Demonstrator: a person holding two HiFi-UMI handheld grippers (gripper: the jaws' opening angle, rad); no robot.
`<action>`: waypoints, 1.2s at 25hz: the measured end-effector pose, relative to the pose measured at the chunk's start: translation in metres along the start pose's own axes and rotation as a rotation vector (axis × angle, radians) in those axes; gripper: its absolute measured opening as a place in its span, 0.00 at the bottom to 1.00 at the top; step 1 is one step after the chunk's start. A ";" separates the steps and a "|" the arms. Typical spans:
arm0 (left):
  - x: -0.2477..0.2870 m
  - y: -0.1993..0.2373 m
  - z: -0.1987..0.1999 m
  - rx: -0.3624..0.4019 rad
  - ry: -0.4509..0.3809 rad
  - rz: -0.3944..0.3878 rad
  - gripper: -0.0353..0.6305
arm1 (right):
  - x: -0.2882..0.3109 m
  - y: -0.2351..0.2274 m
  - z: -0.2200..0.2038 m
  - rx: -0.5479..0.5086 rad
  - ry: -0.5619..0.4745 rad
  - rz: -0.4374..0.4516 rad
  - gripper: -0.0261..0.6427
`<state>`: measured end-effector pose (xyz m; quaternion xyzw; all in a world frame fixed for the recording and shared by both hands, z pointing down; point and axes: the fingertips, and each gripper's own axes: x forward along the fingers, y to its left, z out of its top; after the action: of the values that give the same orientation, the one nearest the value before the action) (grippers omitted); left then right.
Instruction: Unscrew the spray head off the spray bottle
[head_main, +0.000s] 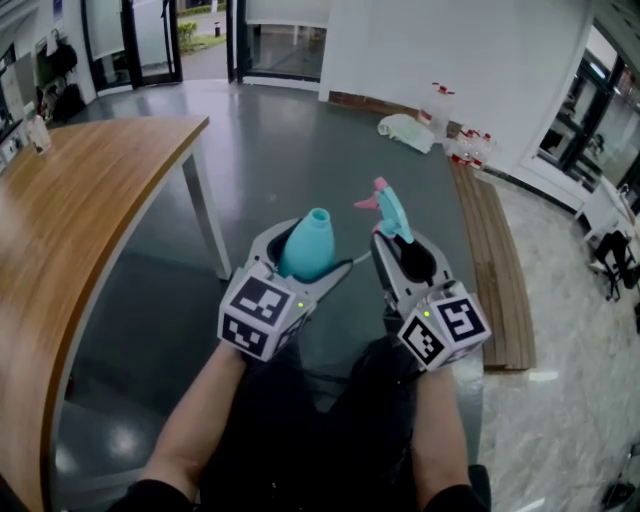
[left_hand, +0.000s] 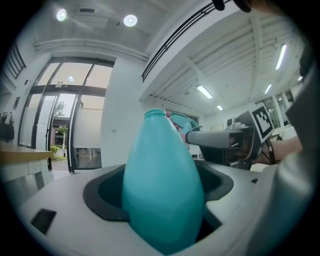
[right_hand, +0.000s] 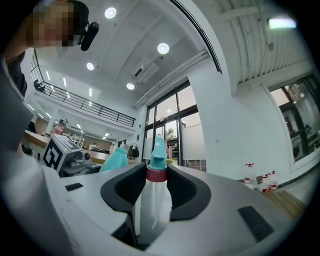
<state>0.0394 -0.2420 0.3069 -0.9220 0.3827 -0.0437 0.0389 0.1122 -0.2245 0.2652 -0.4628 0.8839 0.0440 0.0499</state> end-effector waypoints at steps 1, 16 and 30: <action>0.000 0.000 0.000 0.001 -0.001 -0.001 0.67 | -0.001 0.001 -0.002 -0.002 0.002 -0.005 0.25; -0.002 0.000 -0.002 0.010 0.002 -0.013 0.67 | -0.004 0.010 -0.016 -0.022 0.018 -0.039 0.25; -0.002 -0.004 -0.006 0.006 0.011 -0.022 0.67 | -0.007 0.010 -0.013 -0.027 0.016 -0.041 0.25</action>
<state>0.0407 -0.2379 0.3130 -0.9258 0.3727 -0.0502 0.0394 0.1074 -0.2147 0.2793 -0.4820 0.8739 0.0510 0.0374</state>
